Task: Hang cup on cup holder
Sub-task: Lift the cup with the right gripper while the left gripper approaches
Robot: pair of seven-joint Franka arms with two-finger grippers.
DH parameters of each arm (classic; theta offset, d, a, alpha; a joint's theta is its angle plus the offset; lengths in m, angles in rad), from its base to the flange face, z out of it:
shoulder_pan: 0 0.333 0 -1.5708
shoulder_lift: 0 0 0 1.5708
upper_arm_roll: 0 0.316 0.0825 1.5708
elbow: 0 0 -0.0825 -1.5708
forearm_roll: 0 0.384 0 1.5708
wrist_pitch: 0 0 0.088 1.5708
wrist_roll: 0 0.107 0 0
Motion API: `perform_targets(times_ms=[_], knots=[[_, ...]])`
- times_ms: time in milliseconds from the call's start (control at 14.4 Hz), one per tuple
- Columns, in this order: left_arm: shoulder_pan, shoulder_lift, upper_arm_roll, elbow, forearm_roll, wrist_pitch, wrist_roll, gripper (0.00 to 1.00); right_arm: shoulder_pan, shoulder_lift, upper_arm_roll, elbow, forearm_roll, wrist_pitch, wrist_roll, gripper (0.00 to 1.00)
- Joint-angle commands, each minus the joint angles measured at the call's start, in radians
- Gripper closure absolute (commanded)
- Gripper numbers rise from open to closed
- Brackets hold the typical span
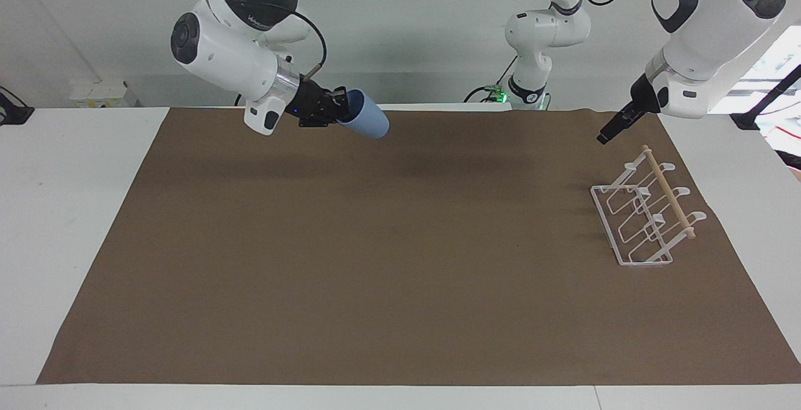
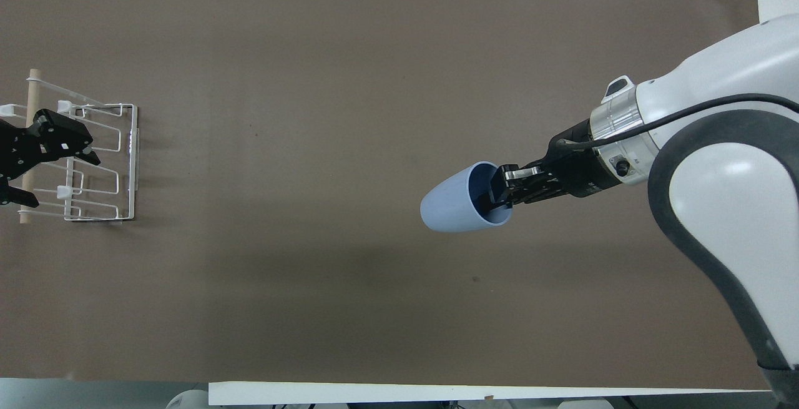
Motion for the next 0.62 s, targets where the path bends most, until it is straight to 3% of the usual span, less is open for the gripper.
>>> perform_targets(times_ms=[0, 278, 416, 555], knots=[[-0.012, -0.046, -0.001, -0.081, -0.01, 0.084, -0.201, 0.0, 0.031, -0.012, -0.005, -0.027, 0.098, 0.07, 0.019, 1.0], [-0.067, -0.047, -0.001, -0.093, -0.069, 0.193, -0.525, 0.0, 0.139, -0.051, -0.005, -0.156, 0.328, 0.304, 0.05, 1.0], [-0.11, -0.04, 0.0, -0.089, -0.072, 0.238, -0.685, 0.0, 0.206, -0.04, -0.005, -0.162, 0.443, 0.399, 0.074, 1.0], [-0.13, -0.024, -0.001, -0.037, -0.099, 0.211, -0.78, 0.0, 0.255, -0.034, -0.005, -0.168, 0.468, 0.457, 0.111, 1.0]])
